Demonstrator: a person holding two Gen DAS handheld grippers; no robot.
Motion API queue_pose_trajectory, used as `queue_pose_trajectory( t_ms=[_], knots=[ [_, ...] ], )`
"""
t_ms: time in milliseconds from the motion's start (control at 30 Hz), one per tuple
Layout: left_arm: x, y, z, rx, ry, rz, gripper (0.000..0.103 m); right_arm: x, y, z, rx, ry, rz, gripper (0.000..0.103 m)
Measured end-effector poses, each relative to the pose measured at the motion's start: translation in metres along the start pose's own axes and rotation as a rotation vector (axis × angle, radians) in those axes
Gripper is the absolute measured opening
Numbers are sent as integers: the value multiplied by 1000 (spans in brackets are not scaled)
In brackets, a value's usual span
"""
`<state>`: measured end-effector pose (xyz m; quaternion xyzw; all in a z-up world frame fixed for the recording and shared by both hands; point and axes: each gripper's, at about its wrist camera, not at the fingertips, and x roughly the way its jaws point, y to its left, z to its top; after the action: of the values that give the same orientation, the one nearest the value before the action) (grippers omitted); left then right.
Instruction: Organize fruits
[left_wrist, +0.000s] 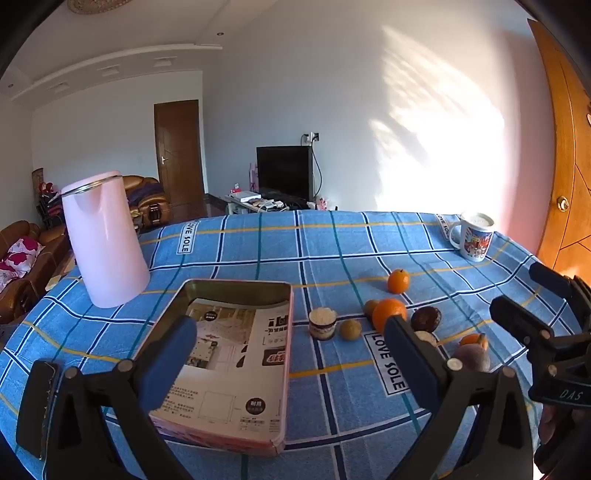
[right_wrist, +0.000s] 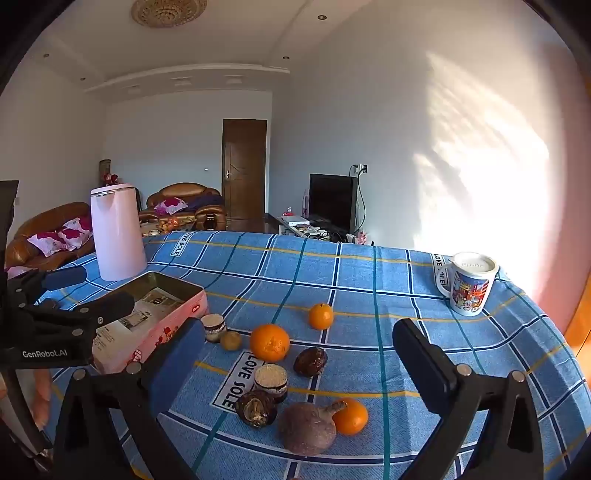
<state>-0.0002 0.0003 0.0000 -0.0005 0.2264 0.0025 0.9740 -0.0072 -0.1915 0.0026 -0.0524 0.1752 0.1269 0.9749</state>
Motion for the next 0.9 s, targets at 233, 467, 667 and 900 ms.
queue_pose_trajectory(
  t_ms=[233,467,667,900],
  knots=[
    [-3,-12,-6,8,8,20,103,6,-2,-5,-5,13,-8,102],
    [3,1,-5,-16,28,-1,103,10,-3,-6,4,53,-6,102],
    [3,1,-5,-12,25,0,103,11,-4,-7,8,59,-6,102],
    [2,1,-5,-11,26,-1,103,12,-4,-9,13,60,-2,102]
  ],
)
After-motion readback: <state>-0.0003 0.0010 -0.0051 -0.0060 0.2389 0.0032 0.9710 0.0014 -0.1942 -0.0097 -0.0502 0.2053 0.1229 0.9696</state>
